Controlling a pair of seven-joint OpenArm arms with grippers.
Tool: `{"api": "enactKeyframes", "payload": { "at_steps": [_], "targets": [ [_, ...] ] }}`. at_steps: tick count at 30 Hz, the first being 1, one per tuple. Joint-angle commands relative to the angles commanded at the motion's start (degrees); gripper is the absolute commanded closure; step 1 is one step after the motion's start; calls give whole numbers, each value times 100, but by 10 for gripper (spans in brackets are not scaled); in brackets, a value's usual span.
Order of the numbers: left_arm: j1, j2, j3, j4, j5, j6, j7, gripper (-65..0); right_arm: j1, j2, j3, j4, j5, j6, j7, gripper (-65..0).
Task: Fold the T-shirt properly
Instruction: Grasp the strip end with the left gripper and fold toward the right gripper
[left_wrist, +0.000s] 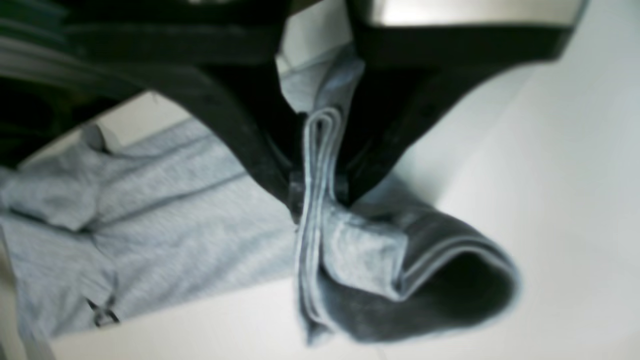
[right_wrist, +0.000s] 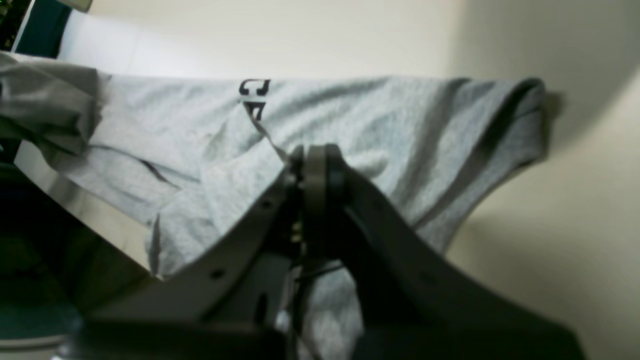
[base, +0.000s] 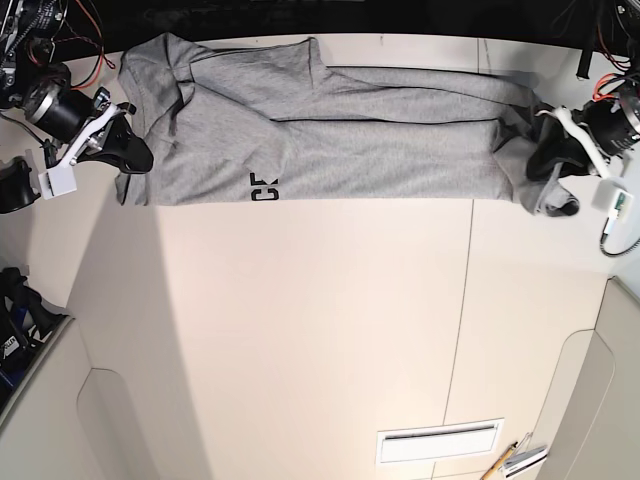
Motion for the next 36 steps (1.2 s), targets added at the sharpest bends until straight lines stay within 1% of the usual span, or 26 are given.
{"api": "enactKeyframes", "payload": {
  "at_steps": [5, 7, 11, 13, 14, 15, 18, 19, 20, 21, 23, 24, 25, 29, 34, 36],
  "targets": [
    [-70, 26, 1261, 0, 706, 0, -538, 0, 2, 0, 0, 0, -17, -2, -2, 0],
    [-219, 26, 1676, 0, 994, 0, -595, 0, 0, 0, 0, 0, -17, -2, -2, 0],
    [-544, 28, 2334, 0, 1246, 0, -680, 0, 0, 0, 0, 0, -11, -2, -15, 0],
    [-590, 74, 2544, 0, 1434, 0, -846, -75, 0, 0, 2, 0, -11, -4, -15, 0],
    [-581, 131, 2608, 0, 1453, 0, -929, -103, 0, 0, 15, 0, -11, -7, -15, 0],
    [-586, 214, 2662, 0, 1453, 0, -938, -117, 0, 0, 37, 0, -11, -7, -15, 0],
    [-588, 479, 2726, -15, 1453, 0, -990, -122, 0, 0, 127, 0, 4, -7, -15, 0],
    [-584, 560, 2730, -31, 1451, 0, -1062, -131, 2, 0, 140, 0, 4, -7, -15, 0],
    [-584, 638, 2730, -35, 1451, 0, -1075, -159, 0, -2, 138, 0, 4, -7, -15, 0],
    [-584, 704, 2730, -35, 1451, 0, -1088, -210, 0, -2, 138, 0, 4, -7, -15, 0],
    [-584, 800, 2732, -33, 1438, 0, -1091, -353, 2, -2, 138, 0, 4, -7, -15, 0],
    [-584, 817, 2745, -35, 1381, 0, -1088, -398, 2, -2, 138, 0, 4, -7, -15, 0],
    [-581, 835, 2756, -33, 1296, 0, -1082, -406, 2, 0, 138, 0, 4, -7, -15, 0],
    [-584, 863, 2754, -33, 1119, 0, -1056, -406, 0, 0, 138, 0, 2, -7, -15, 0],
    [-579, 861, 2739, -33, 1128, 12, -699, -405, 0, 0, 138, 0, 4, -9, -15, 0],
    [-579, 861, 2739, -33, 1246, 14, -651, -404, 2, 0, 138, 0, 0, -9, -15, 0]
  ]
}}
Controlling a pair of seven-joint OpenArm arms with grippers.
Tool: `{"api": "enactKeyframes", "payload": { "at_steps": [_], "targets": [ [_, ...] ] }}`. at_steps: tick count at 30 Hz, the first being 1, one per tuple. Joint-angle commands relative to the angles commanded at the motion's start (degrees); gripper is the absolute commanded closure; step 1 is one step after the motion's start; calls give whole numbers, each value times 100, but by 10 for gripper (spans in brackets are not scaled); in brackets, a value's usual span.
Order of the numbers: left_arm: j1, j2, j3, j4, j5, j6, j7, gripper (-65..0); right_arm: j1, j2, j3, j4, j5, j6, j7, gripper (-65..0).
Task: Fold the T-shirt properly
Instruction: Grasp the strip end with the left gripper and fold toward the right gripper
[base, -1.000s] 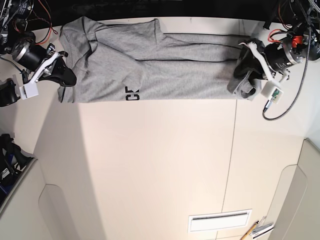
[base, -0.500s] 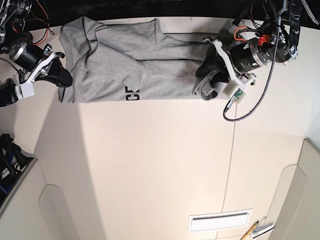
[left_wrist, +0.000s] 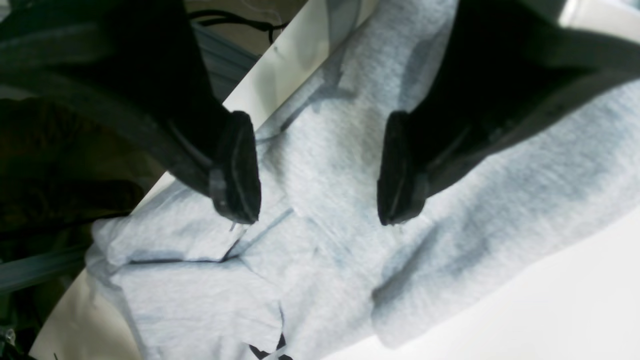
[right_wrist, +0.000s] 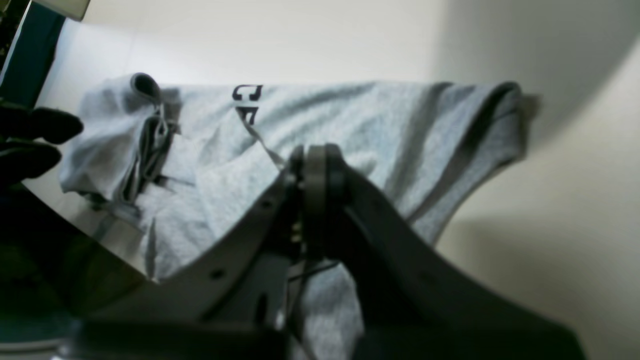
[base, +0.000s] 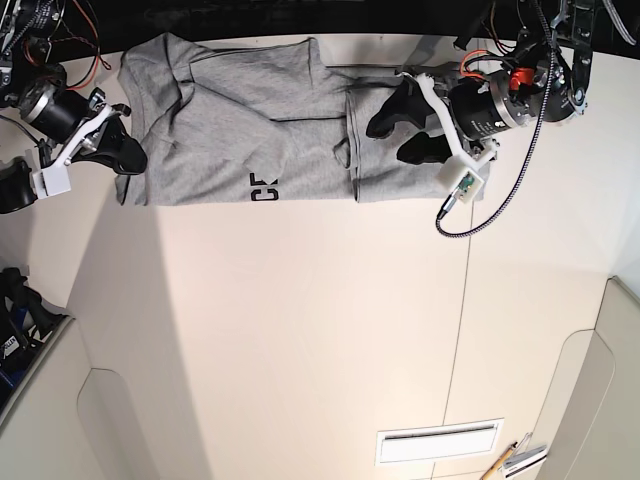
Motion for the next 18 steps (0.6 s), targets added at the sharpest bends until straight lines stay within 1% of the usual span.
{"api": "enactKeyframes", "payload": {
  "at_steps": [2, 3, 4, 6, 7, 8, 10, 13, 15, 16, 18],
  "targets": [
    [2, 0, 0, 0, 273, 7, 0, -404, 0, -2, 61, 0, -46, 0, 13, 0],
    [13, 0, 0, 0, 396, 85, 0, -404, 0, 0, 157, 0, -90, -11, 24, 0],
    [15, 0, 0, 0, 501, 186, 0, -404, 0, 0, 304, 0, -103, -15, 24, -56],
    [13, 0, 0, 0, 592, 221, -2, -404, -2, 2, 664, 0, -105, -15, 17, -244],
    [13, 0, 0, 0, 592, 221, -4, -404, -4, 4, 833, -2, -111, -15, -2, -318],
    [13, 0, 0, 0, 590, 219, -4, -404, -15, 37, 942, -7, -155, -15, -22, -350],
    [13, 0, 0, 0, 588, 219, -4, -404, -44, 131, 984, -37, -256, -17, -81, -352],
    [13, 2, 0, 0, 566, 219, -26, -404, -48, 160, 898, -310, -221, -15, -240, -356],
    [11, 2, 0, 0, 564, 221, -31, -404, -42, 227, 734, -704, 59, 11, -382, -400],
    [11, 2, 0, 0, 564, 221, -28, -404, -31, 273, 654, -907, 249, 26, -494, -413],
    [11, 0, 0, 0, 566, 221, -28, -404, -31, 334, 503, -1246, 614, 109, -662, -413]
  ]
}}
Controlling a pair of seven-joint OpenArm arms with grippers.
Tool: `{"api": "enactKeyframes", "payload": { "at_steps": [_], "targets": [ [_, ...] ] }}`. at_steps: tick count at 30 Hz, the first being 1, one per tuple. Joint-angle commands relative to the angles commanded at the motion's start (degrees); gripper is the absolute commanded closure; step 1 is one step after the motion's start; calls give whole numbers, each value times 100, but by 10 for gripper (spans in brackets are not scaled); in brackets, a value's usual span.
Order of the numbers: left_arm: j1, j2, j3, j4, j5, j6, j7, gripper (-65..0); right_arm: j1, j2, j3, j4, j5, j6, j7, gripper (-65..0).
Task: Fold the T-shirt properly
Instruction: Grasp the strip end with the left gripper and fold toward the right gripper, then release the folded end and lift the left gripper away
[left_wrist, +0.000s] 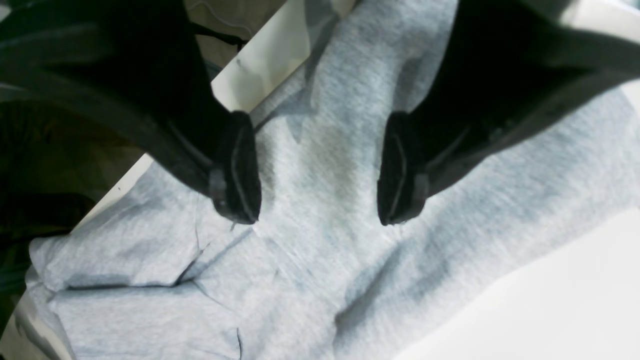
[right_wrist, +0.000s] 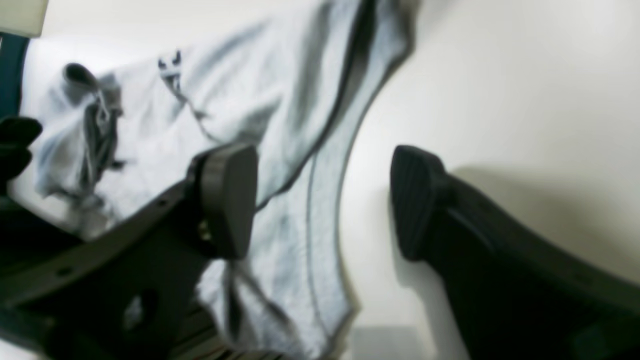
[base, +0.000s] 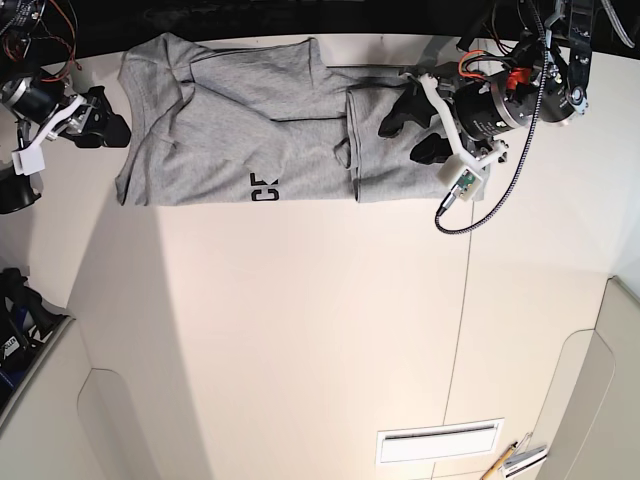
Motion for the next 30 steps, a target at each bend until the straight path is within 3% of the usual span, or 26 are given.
{"api": "enactKeyframes", "payload": {
  "at_steps": [2, 10, 20, 30],
  "targets": [
    [2, 2, 0, 0, 0, 0, 0, -404, 0, -4, -144, -245, 304, 52, -153, -413],
    [2, 4, 0, 0, -2, 22, -44, -404, 31, -133, -291, -599, 446, 94, -155, -412],
    [0, 2, 0, 0, -79, 103, -59, -404, 28, -179, -330, -599, 431, 92, -151, -412],
    [0, 2, 0, 0, -170, 103, -31, -404, 28, -402, -920, -597, 330, 90, -146, -411]
  ]
}}
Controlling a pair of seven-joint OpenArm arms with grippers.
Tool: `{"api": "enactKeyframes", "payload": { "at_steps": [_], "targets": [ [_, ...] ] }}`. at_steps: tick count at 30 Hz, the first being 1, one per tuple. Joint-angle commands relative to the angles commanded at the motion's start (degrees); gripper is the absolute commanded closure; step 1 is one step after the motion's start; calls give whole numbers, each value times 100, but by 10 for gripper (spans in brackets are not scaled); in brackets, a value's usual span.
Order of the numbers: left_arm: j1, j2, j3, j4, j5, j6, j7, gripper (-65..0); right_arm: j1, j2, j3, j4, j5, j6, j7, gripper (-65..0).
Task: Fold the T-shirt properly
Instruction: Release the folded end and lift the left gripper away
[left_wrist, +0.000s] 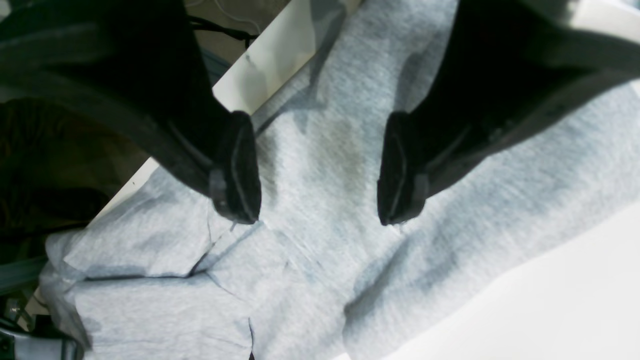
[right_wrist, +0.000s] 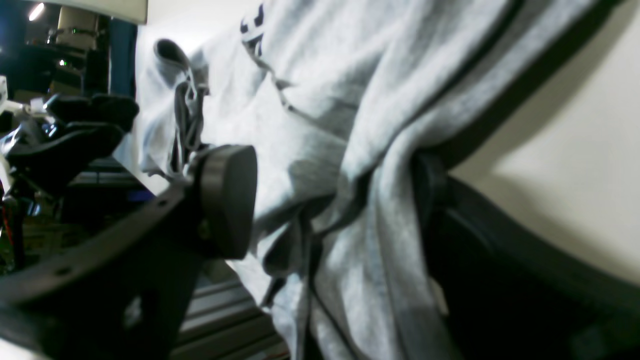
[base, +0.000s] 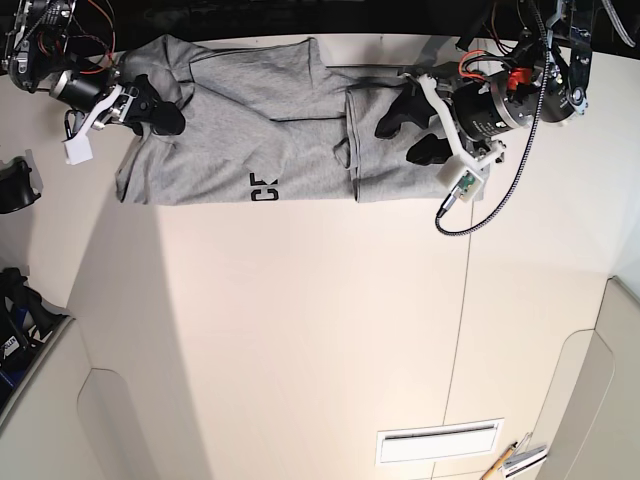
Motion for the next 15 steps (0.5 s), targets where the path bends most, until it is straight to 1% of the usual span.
{"api": "enactKeyframes", "payload": {
  "at_steps": [4, 7, 8, 9, 10, 12, 13, 14, 15],
  "targets": [
    [-2, 0, 0, 0, -4, 2, 37, -404, 0, -2, -267, 2, -24, 0, 20, -411],
    [-2, 0, -85, 0, -24, 2, 37, -404, 2, -2, -341, 2, -90, 0, 72, -409],
    [-2, 0, -177, 0, -107, 2, 37, -404, 2, -2, -341, 2, -105, 0, 87, -409],
    [-2, 0, -304, 0, -238, 0, 37, -404, 2, 0, -341, 2, -107, 0, 101, -388],
    [-2, 2, -455, 0, -374, 0, 37, -404, 2, -2, -341, 2, -105, 0, 105, -332],
    [-2, 0, -789, 0, -562, -4, 37, -404, 2, -2, -341, 2, -105, 0, 105, -167],
    [-2, 0, -964, 0, -614, -4, 37, -404, 4, -2, -341, 2, -105, 0, 105, -101],
    [-2, 0, -1134, 0, -671, -7, 37, -404, 26, -2, -341, 2, -107, 0, 103, -69],
    [-2, 0, -1287, 0, -741, -7, 44, -404, 68, -2, -341, 2, -157, 0, 103, -63]
  ]
}}
